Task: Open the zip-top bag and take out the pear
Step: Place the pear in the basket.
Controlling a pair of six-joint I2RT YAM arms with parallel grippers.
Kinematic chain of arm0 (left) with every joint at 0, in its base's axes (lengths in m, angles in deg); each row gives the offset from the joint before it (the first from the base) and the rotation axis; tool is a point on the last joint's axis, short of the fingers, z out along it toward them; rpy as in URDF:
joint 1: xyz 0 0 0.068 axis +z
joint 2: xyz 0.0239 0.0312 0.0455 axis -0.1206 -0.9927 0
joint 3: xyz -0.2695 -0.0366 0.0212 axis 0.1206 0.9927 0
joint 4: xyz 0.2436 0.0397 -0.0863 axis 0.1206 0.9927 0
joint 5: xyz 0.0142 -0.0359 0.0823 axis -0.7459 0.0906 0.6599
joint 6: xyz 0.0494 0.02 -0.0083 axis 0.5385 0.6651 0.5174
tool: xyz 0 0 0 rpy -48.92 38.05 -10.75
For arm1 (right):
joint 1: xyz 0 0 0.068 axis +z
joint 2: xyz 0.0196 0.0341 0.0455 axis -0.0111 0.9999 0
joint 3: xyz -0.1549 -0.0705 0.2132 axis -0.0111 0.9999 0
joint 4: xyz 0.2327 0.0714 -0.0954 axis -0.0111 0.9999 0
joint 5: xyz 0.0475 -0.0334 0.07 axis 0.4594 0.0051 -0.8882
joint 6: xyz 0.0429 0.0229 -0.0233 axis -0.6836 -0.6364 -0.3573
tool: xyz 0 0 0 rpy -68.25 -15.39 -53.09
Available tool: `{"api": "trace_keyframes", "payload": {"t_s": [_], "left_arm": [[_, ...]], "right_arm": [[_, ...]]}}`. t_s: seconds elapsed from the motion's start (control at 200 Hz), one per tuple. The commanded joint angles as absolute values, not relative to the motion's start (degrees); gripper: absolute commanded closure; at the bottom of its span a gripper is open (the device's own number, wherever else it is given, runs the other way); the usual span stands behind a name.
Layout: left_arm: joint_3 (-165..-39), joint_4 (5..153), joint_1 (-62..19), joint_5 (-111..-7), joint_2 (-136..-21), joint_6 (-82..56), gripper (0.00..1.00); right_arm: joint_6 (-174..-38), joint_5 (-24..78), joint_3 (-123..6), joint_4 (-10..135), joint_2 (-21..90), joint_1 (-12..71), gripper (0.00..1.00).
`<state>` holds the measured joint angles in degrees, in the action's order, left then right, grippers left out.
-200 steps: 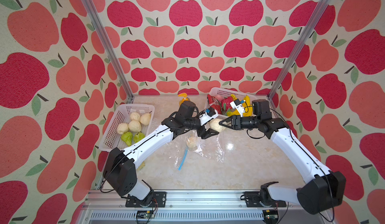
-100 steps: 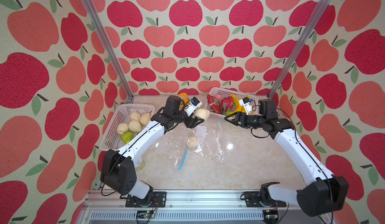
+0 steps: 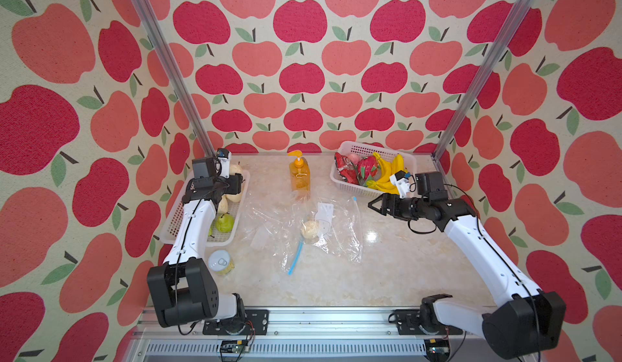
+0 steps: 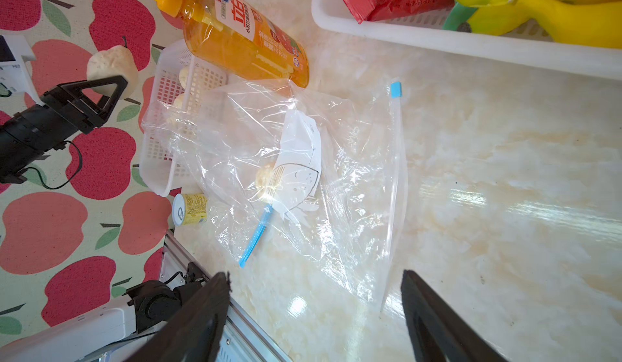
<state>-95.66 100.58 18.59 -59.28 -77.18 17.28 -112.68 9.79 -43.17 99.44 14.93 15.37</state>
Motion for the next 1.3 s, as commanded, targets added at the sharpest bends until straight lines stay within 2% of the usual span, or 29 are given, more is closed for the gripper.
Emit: {"api": "trace_keyframes", "payload": {"t_s": [0.0,0.29,0.515,0.64,0.755,0.865,1.061,1.296], "left_arm": [[-97.8,104.7,20.7,-56.9,-81.5,17.1,0.37],[-97.8,106.1,23.3,-57.0,-88.1,16.8,0.35],[-99.2,108.4,23.7,-58.0,-89.2,15.5,0.14],[-99.4,109.4,23.7,-58.4,-88.4,15.0,0.08],[-99.4,109.7,23.5,-59.3,-84.9,14.0,0.08],[-99.8,111.2,20.5,-60.4,-80.4,11.9,0.13],[-99.8,115.9,5.1,-59.6,-73.8,5.5,0.28],[-96.4,115.0,-8.7,-60.1,-68.5,-0.8,0.42]], "right_arm": [[-112.2,10.4,-42.2,100.2,13.6,15.4,0.17],[-113.9,10.5,-40.6,98.9,13.6,15.5,0.18],[-113.9,10.8,-39.7,98.5,13.5,15.6,0.18],[-113.5,11.7,-39.4,98.7,13.5,15.6,0.17],[-113.1,12.3,-39.0,98.9,13.6,15.6,0.19],[-113.4,13.5,-38.3,98.9,13.9,15.6,0.25],[-115.7,13.7,-35.7,97.5,15.3,15.6,0.44],[-114.9,15.8,-32.2,97.0,15.9,15.6,0.57]]}}
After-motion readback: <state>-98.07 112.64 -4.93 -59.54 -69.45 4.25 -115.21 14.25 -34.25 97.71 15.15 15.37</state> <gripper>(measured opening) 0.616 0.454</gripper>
